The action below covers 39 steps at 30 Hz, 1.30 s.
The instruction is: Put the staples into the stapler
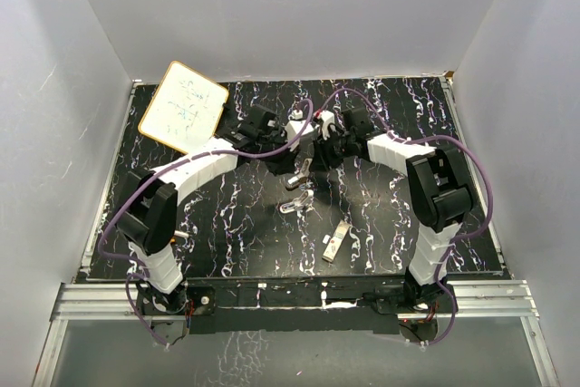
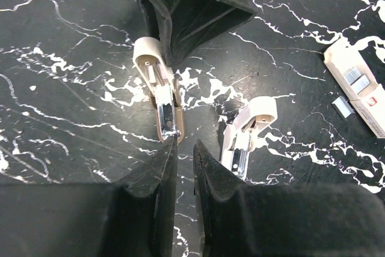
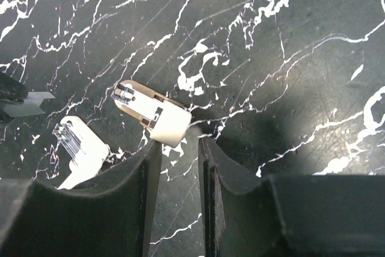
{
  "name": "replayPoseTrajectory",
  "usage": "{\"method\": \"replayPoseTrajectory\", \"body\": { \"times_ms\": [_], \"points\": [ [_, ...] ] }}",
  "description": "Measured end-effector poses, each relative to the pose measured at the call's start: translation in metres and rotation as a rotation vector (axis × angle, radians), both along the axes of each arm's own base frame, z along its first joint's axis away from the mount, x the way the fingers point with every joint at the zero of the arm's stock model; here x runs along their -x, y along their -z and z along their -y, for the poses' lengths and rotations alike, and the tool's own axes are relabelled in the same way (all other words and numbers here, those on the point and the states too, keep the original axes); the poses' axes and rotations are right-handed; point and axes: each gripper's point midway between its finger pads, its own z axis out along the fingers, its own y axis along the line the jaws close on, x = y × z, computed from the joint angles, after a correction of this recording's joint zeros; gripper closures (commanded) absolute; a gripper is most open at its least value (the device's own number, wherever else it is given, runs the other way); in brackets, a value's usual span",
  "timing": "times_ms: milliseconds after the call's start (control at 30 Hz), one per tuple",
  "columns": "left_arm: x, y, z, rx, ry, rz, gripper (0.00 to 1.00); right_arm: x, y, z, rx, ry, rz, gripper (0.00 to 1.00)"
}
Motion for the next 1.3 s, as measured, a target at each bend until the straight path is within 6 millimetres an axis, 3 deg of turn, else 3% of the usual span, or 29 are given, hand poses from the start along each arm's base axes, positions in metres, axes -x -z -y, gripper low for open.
{"method": "replayPoseTrajectory", "body": {
  "times_ms": [167,433,733,967,1300],
  "points": [
    [0.005,0.015,0.008,-0.021,-0.008,-0.035,1.00,0.013,0.004,0.009,0.021,0.004,-0.008,0.66],
    [0.001,0.026,0.008,-0.043,-0.042,-0.046,1.00,0.023,-0.008,0.022,0.041,0.019,0.015,0.64],
    [0.001,0.042,0.013,-0.107,-0.056,-0.029,1.00,0.021,-0.026,0.046,0.048,0.086,0.058,0.63],
    [-0.006,0.051,0.022,-0.143,-0.072,-0.022,1.00,0.014,-0.025,0.064,0.046,0.137,0.050,0.63],
    [-0.005,0.056,0.023,-0.195,-0.110,-0.032,1.00,0.018,-0.022,0.065,0.037,0.135,0.034,0.63]
  ]
}}
